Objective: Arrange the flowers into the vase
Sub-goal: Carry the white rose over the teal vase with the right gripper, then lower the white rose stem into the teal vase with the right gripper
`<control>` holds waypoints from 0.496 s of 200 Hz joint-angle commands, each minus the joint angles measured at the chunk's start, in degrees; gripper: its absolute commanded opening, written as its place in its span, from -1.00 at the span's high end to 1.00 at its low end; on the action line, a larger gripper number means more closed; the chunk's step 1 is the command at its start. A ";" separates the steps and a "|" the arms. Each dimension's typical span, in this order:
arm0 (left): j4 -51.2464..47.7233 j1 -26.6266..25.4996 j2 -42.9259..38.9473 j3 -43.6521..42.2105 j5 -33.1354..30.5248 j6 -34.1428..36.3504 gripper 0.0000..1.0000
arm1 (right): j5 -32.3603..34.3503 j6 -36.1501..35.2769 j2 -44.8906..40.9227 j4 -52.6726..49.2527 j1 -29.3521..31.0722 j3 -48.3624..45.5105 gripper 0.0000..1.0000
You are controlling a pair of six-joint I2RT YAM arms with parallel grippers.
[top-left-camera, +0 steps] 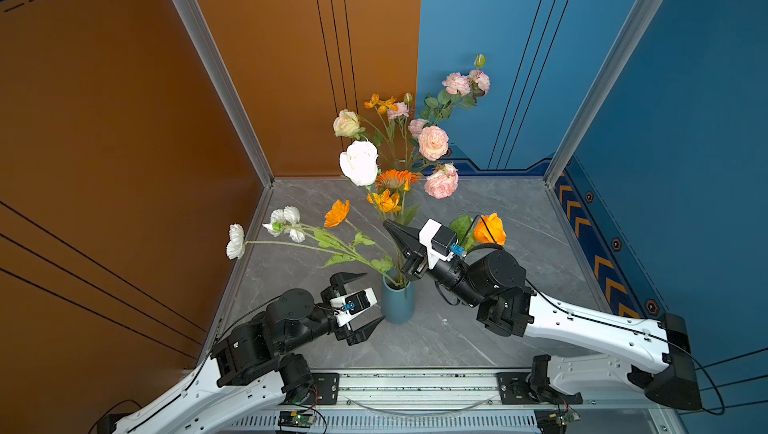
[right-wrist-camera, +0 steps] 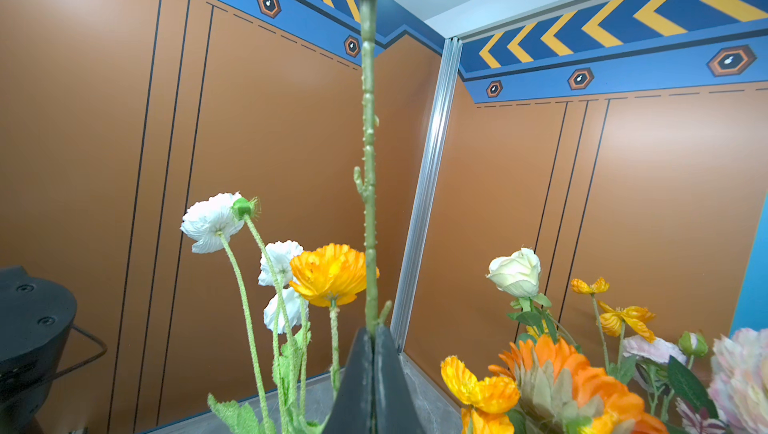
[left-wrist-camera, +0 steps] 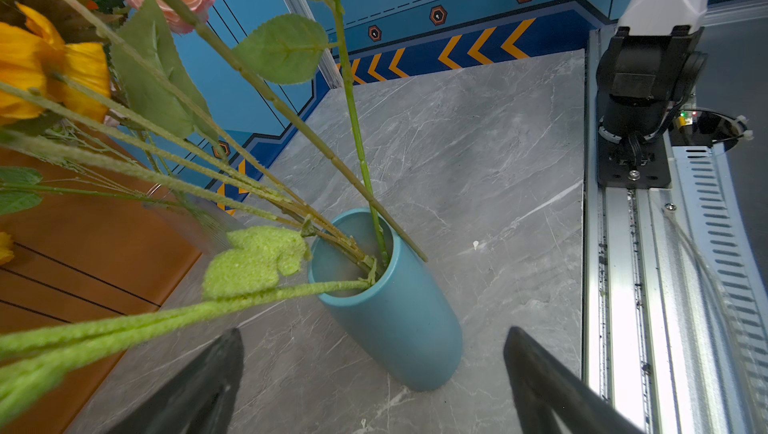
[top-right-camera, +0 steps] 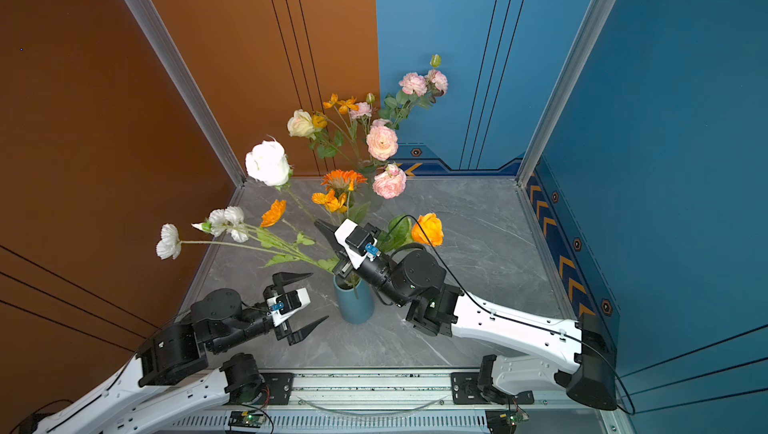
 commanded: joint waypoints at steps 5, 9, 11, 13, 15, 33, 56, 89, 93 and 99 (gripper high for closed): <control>0.53 1.14 0.21 -0.01 2.02 -0.54 -0.96 | -2.00 0.45 -1.09 -1.75 -0.60 6.48 1.00; 0.54 1.35 0.22 -0.01 2.22 -0.53 -0.96 | -2.14 0.74 -1.36 -2.56 -0.65 6.94 1.00; 0.58 1.42 0.22 -0.01 2.26 -0.53 -0.96 | -2.23 0.86 -1.44 -2.96 -0.65 7.16 1.00; 0.59 1.41 0.22 -0.01 2.31 -0.57 -0.96 | -2.36 1.08 -1.59 -3.16 -0.60 7.30 1.00; 0.63 1.48 0.22 -0.01 2.35 -0.54 -0.96 | -2.39 1.23 -1.71 -3.39 -0.61 7.46 1.00; 0.84 1.79 0.28 -0.04 2.94 -0.63 -0.96 | -3.52 1.68 -2.80 -2.73 -0.40 7.00 1.00; 0.85 2.09 0.47 -0.10 3.00 -0.72 -0.96 | -3.18 1.43 -2.45 -1.04 -0.51 6.18 1.00; 0.85 2.19 0.61 -0.19 2.80 -0.67 -0.96 | -3.69 -0.66 -0.78 3.40 -0.47 2.54 1.00; 0.83 2.20 0.57 -0.19 2.81 -0.68 -0.96 | -3.74 -0.83 -0.57 4.16 -0.51 1.83 1.00; 0.85 2.20 0.59 -0.21 2.74 -0.62 -0.96 | -4.00 -1.16 -0.27 5.37 -0.60 1.02 1.00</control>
